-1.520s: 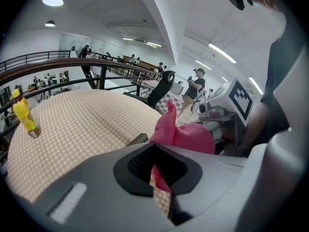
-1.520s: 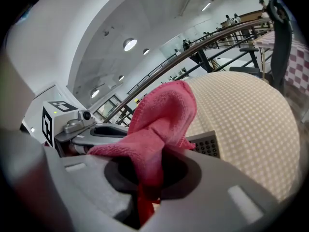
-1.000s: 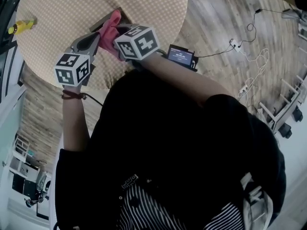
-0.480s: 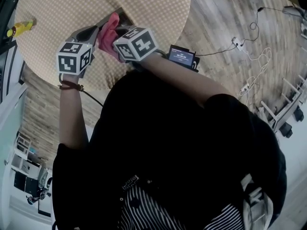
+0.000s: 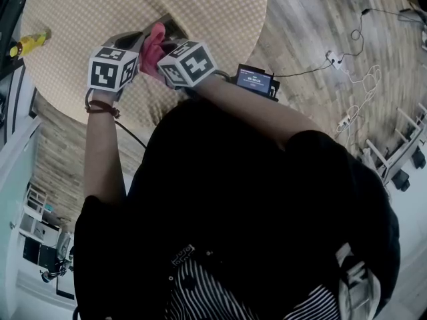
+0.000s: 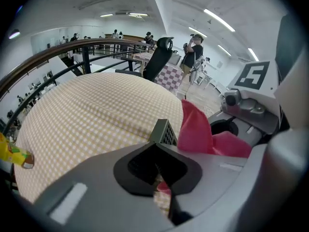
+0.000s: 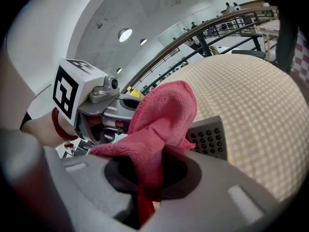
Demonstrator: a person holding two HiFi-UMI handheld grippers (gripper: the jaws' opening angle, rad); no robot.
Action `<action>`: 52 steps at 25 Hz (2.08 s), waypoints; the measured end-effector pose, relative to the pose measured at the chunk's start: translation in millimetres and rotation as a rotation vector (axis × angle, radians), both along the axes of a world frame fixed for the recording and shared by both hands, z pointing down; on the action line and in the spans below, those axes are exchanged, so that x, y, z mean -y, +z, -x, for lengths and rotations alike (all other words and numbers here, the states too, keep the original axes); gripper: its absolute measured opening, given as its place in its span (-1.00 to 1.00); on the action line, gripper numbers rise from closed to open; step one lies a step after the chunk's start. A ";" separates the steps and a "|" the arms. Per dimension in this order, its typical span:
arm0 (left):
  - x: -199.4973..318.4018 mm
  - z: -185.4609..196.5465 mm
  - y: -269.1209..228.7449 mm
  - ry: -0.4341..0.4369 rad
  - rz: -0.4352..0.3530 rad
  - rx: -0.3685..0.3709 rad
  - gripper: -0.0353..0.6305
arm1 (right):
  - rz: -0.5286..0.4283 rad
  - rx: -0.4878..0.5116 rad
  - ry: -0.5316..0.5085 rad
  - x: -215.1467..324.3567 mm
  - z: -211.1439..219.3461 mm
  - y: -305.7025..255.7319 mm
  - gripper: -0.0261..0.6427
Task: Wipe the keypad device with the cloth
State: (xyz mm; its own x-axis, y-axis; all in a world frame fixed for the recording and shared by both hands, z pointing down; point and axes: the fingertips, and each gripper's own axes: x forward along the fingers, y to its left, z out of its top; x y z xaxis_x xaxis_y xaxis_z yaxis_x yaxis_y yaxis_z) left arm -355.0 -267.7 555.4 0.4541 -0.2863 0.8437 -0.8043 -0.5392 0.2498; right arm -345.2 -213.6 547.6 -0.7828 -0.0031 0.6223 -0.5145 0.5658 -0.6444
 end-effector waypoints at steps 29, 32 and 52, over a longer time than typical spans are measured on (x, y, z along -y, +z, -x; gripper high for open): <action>-2.5 -7.0 23.1 -0.014 0.043 0.043 -0.89 | -0.002 -0.047 0.006 15.9 1.9 50.0 -0.73; -2.4 -7.6 24.0 0.000 0.044 0.061 -0.89 | 0.002 -0.054 0.008 17.1 2.6 51.6 -0.73; -2.4 -4.3 27.2 0.049 0.029 0.116 -0.89 | 0.169 -0.126 0.042 -4.5 -10.9 84.1 -0.73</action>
State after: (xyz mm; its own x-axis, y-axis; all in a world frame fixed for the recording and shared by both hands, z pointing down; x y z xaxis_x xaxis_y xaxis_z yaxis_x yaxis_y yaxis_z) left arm -350.7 -265.4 582.5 0.3660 -0.2410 0.8989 -0.8014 -0.5727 0.1727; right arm -334.3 -209.1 631.7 -0.6998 0.0784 0.7100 -0.6182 0.4313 -0.6571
